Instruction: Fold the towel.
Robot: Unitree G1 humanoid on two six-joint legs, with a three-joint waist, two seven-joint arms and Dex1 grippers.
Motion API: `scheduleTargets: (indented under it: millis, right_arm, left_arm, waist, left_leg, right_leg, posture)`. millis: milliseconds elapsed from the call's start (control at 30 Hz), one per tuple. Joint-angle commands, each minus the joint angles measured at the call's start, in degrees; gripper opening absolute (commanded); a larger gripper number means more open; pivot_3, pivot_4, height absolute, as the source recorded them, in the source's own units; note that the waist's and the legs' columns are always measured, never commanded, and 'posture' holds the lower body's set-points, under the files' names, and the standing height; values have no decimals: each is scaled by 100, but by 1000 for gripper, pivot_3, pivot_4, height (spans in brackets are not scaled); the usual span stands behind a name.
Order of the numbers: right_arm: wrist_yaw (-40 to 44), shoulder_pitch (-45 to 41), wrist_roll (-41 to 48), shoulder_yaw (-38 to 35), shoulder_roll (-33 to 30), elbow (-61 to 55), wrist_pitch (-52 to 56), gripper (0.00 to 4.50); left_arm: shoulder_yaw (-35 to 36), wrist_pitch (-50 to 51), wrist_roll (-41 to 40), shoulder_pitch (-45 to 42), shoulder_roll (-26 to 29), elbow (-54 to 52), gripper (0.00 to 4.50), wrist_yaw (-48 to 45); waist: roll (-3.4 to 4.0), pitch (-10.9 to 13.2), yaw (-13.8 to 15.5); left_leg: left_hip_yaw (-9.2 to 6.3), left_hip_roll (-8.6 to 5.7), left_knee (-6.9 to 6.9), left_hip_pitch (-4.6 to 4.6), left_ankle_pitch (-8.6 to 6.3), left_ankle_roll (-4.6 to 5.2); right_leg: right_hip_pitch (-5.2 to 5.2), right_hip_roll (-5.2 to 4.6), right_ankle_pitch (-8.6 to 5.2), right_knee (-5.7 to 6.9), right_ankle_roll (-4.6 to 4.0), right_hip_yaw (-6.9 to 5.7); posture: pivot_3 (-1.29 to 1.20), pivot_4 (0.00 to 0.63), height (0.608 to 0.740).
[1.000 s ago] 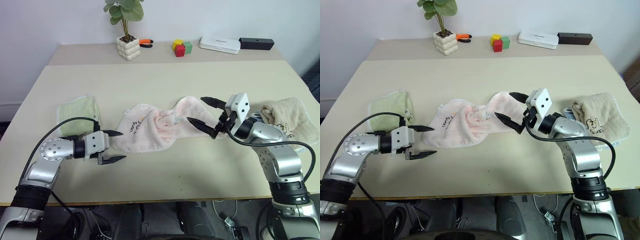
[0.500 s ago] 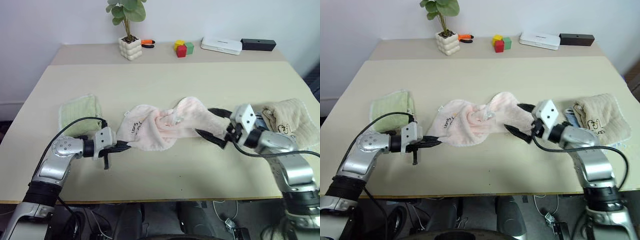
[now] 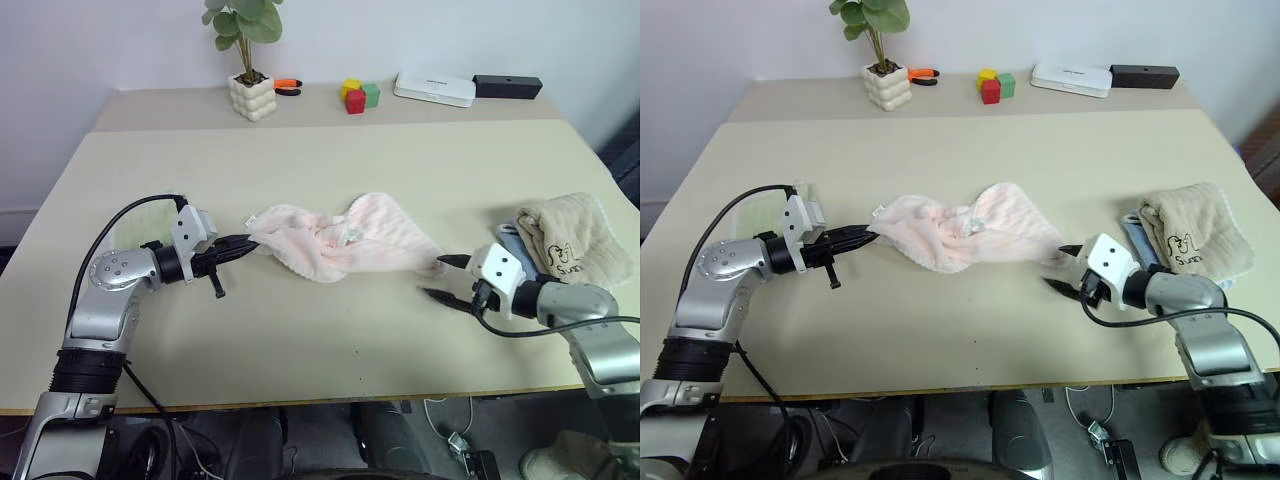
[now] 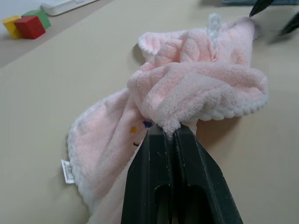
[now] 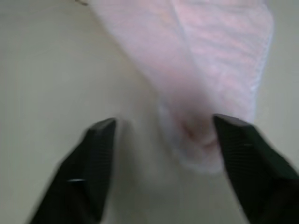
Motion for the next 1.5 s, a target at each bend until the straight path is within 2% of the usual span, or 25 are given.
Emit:
scheduleTargets:
  millis: [33,100,133,267,433,633,700,833,900,967,1000,1033,1067,1267,1500]
  right_arm:
    - [-110,-196,-284,219,133,236,-252,1126]
    - [-103,-225,-520,393,101,361,-398,97]
    - [-95,-245,-574,437,89,430,-440,14]
    - [-9,-323,-654,473,30,577,-566,14]
    - [122,-412,-211,153,38,468,-367,14]
    - [436,-324,-137,211,-62,474,-230,14]
    - [455,-388,142,39,-3,353,-26,14]
    - [824,-548,1350,-561,-205,-228,1120,14]
    - [857,-678,1352,-657,-319,-129,1186,14]
    - [623,-828,872,-461,-294,299,876,14]
    - [598,-844,724,-354,-271,441,760,402]
    - [596,-852,630,-284,-250,537,671,524]
    - [580,-814,629,-242,-182,523,690,834]
    - [356,-584,360,-183,-89,356,451,3756]
    - [718,-108,736,-652,-525,-200,744,3756]
  left_arm:
    - [153,34,-107,25,59,-292,0,37]
    - [174,48,-119,74,104,-351,0,31]
    - [193,54,-121,101,121,-391,0,51]
    - [236,94,-129,207,157,-509,0,100]
    - [262,67,-95,319,138,-568,0,172]
    - [242,1,-73,330,148,-540,0,188]
    - [314,9,-113,285,176,-494,0,190]
    - [690,409,-523,-26,194,-443,0,326]
    - [800,567,-640,-220,129,-373,0,467]
    - [729,518,-564,-240,59,-353,0,499]
    - [663,478,-513,-207,33,-383,0,495]
    - [619,450,-481,-181,16,-405,0,493]
    - [572,429,-448,-143,-12,-458,0,510]
    - [503,405,-394,-67,-27,-539,0,495]
    - [470,396,-388,-96,-15,-507,0,467]
  waist:
    - [-3,2,6]
    - [-3,2,2]
    - [-4,1,-3]
    - [-5,1,-11]
    - [-5,0,-9]
    - [-6,0,-1]
    - [-5,0,-5]
    - [-5,5,-4]
    - [-7,6,-4]
    - [-9,2,-13]
    - [-8,1,-15]
    - [-7,0,-12]
    - [-8,1,-12]
    - [-8,4,-8]
    - [-8,4,1]
  left_leg:
    - [0,0,1,-2,0,0]
    - [1,-2,2,-3,0,0]
    - [1,-2,1,-2,0,0]
    - [0,-1,1,1,0,0]
    - [0,-1,1,1,0,0]
    - [0,-1,2,1,0,0]
    - [1,-1,2,0,0,0]
    - [0,-1,2,-1,0,0]
    - [-2,-1,4,-1,0,0]
    - [-1,-1,5,1,0,0]
    - [-1,-1,3,3,0,0]
    - [-1,-1,1,4,0,0]
    - [-1,-1,0,4,0,0]
    - [0,-2,3,-5,0,-1]
    - [0,-2,2,-6,0,0]
  right_leg:
    - [0,-1,0,0,0,0]
    - [0,-3,0,-1,0,0]
    - [0,-3,0,-1,0,0]
    - [1,-1,0,0,0,0]
    - [1,-2,0,1,0,0]
    - [1,-2,0,0,0,0]
    - [2,-2,0,0,0,0]
    - [0,-2,0,2,0,0]
    - [1,-2,1,4,0,0]
    - [3,-2,1,1,1,-1]
    - [4,-2,1,0,1,-1]
    - [4,-2,1,0,1,-1]
    - [4,-2,0,0,1,-1]
    - [-6,-2,1,4,1,0]
    - [-4,-2,1,2,1,0]
  posture:
    - [0,150,740]
    - [0,150,740]
    - [0,150,740]
    - [0,150,740]
    - [0,150,740]
    - [0,150,740]
    - [0,150,740]
    - [0,150,740]
    - [0,150,740]
    - [0,150,740]
    - [0,150,740]
    - [0,150,740]
    - [0,150,740]
    - [0,150,740]
    - [0,150,740]
